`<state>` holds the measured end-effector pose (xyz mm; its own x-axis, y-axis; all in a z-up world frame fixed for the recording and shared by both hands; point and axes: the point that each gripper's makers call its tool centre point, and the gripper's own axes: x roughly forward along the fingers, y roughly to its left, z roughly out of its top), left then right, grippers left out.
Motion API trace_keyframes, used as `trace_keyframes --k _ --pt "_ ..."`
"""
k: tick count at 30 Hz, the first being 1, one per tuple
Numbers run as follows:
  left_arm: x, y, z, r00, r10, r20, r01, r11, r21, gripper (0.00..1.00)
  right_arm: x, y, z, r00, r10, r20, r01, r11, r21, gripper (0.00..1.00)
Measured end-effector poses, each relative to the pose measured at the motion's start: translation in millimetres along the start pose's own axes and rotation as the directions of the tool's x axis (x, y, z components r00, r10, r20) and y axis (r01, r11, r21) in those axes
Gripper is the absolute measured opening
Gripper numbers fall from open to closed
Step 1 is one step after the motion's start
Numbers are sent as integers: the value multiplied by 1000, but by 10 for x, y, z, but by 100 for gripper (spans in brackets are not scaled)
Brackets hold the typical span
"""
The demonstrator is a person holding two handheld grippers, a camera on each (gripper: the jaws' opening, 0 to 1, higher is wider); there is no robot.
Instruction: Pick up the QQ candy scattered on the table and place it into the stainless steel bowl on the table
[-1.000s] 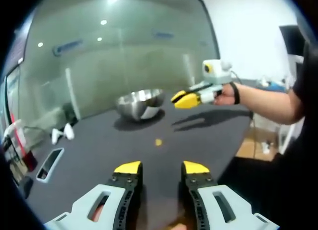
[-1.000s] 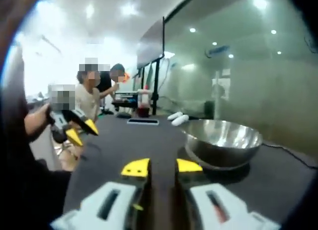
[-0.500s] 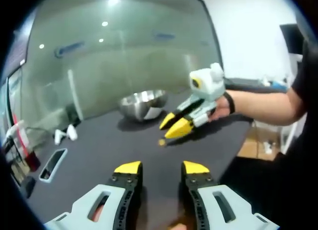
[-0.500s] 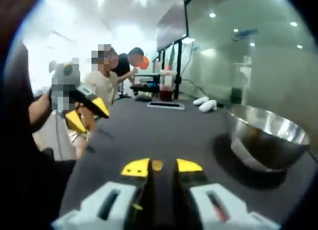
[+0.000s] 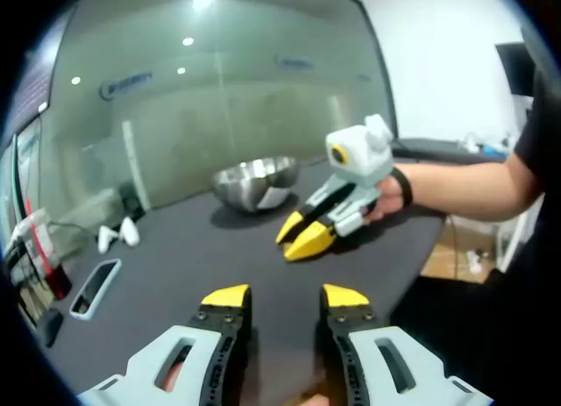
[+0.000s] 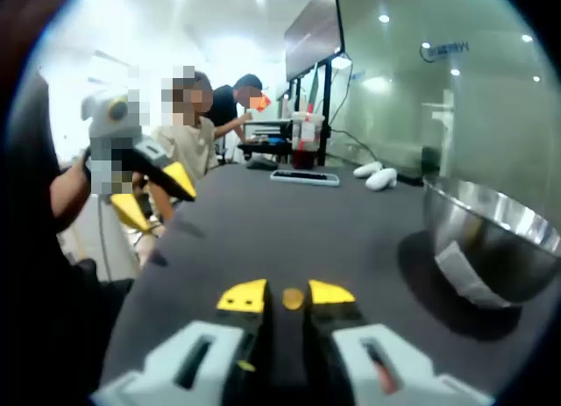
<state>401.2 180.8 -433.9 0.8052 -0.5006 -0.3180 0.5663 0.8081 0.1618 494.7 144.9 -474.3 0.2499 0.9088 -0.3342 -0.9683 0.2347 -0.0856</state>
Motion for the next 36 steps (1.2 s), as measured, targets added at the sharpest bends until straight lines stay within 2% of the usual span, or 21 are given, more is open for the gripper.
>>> trace_keyframes --k 3,4,14,19,23,25,29,33,36 --pt "-6 3 -3 1000 0 0 0 1000 -1 33 7 -18 -45 1000 -6 -14 6 1000 15 13" --pt "-7 6 -5 1000 1 0 -1 1000 -2 33 6 -18 -45 1000 -5 -11 5 999 47 12" --pt "-8 -1 -12 1000 -1 -3 1 1000 0 33 10 -20 -26 1000 -9 -11 9 1000 19 9" --pt "-14 8 -16 1000 1 -4 -1 1000 -3 33 -53 -33 175 999 -18 48 17 999 30 9" --pt "-6 0 -12 1000 -2 -3 2 1000 -2 33 -123 -141 374 994 -63 86 64 998 -5 9" --pt "-1 -15 5 1000 -8 3 8 1000 0 33 -170 -291 478 986 -126 107 127 992 -8 9" --pt "-6 12 61 1000 11 26 -12 1000 16 33 -313 -737 580 958 -277 77 267 956 118 9" --pt "-44 58 118 999 23 50 -23 1000 4 33 -462 -956 838 934 -317 163 286 940 187 9" --pt "-51 90 104 999 33 43 -33 999 4 33 -597 -1176 951 900 -391 192 359 915 182 9"
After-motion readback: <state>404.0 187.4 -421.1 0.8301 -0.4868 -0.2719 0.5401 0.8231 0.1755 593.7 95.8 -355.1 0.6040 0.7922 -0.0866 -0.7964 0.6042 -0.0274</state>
